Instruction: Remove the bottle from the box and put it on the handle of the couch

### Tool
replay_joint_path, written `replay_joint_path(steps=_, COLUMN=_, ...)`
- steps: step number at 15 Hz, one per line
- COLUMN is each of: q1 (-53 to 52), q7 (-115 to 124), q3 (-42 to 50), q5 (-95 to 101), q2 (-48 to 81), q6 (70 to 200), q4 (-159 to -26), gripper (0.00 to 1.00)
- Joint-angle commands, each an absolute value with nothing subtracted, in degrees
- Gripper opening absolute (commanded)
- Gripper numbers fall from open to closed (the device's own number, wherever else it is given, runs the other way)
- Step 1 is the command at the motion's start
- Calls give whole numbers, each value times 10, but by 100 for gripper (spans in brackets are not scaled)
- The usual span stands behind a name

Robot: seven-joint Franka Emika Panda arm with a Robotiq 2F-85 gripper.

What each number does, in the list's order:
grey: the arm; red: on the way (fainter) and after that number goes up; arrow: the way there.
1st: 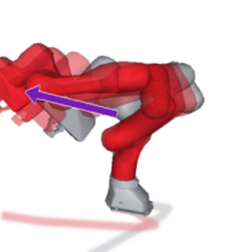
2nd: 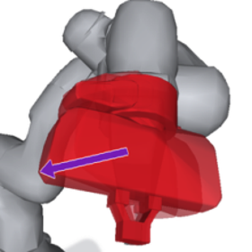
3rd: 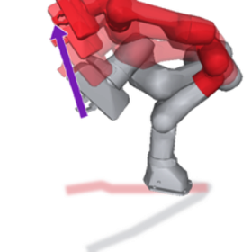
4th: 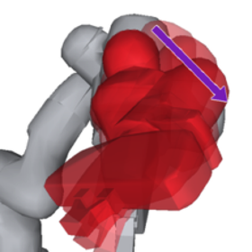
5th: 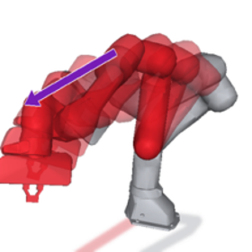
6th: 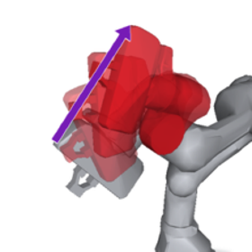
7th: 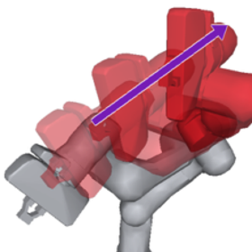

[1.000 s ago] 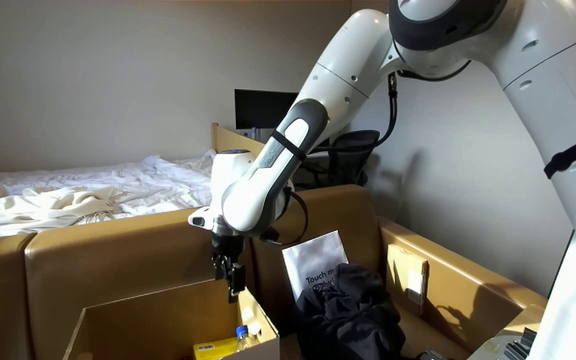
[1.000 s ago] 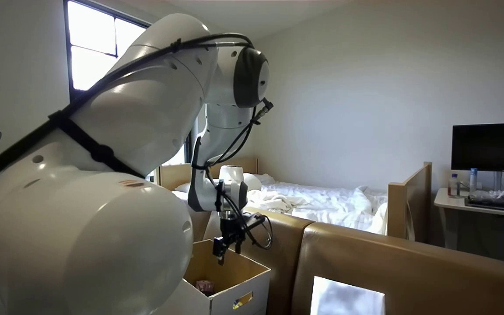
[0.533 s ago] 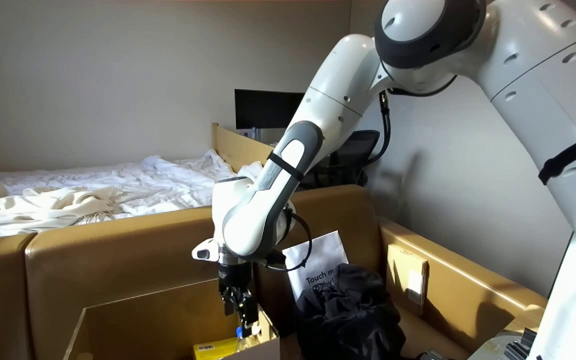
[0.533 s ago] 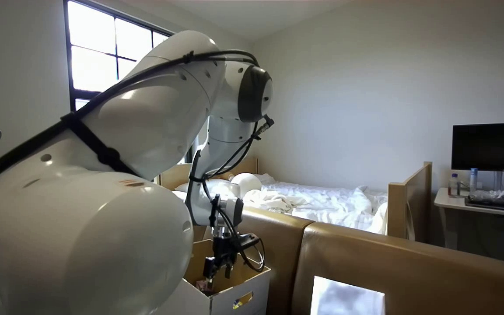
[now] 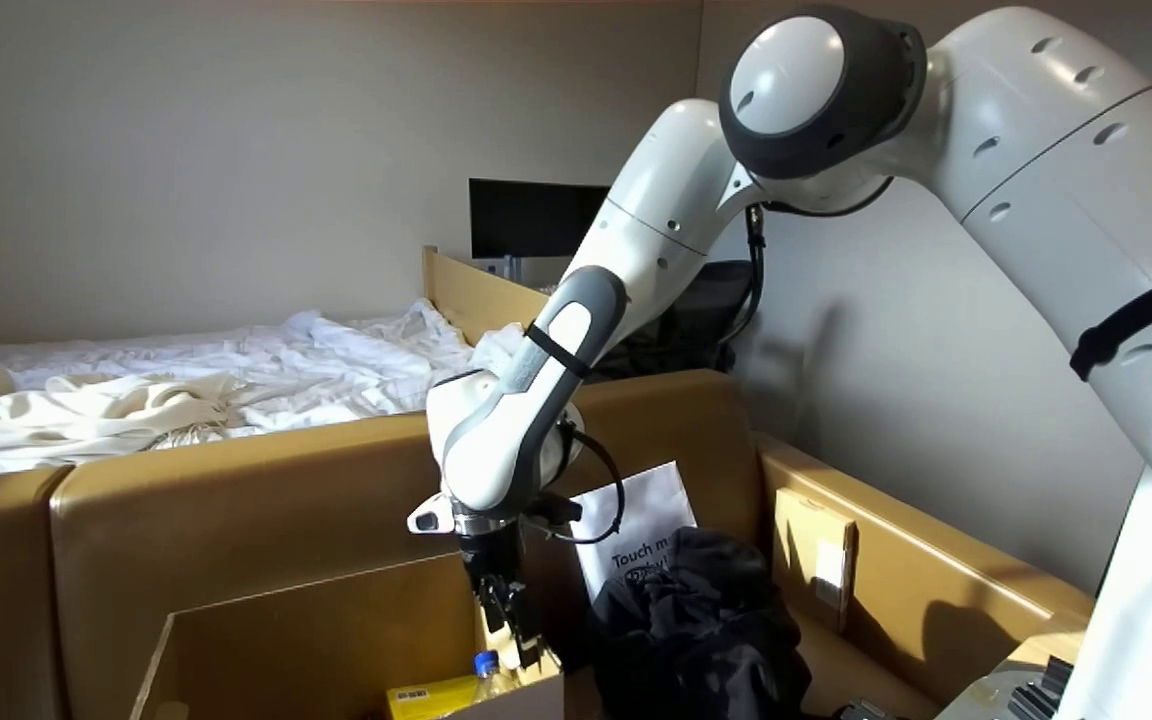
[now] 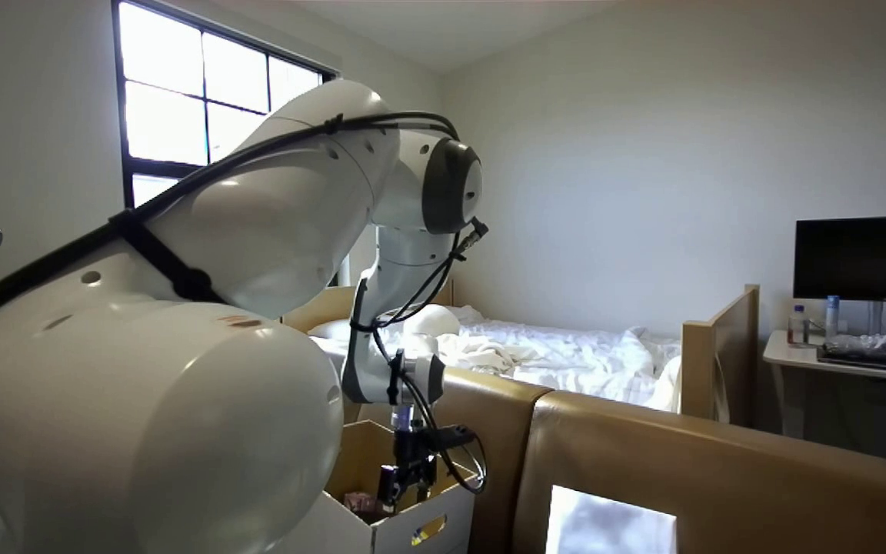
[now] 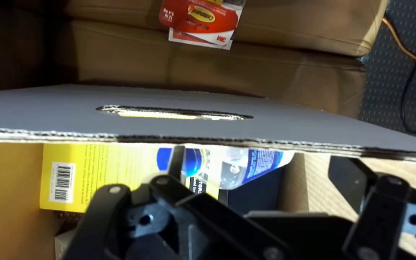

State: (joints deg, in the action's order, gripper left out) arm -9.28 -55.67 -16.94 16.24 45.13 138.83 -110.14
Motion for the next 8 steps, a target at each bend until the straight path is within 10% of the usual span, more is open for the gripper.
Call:
replay_joint_path(steps=1, q1=-94, q7=-574, q3=-171, q5=153, q2=482, q6=1361, q4=-1058, gripper=100)
replay_joint_path(steps=8, q1=-82, q7=-598, q3=-190, q5=136, q2=527, q6=1314, q4=-993, gripper=100)
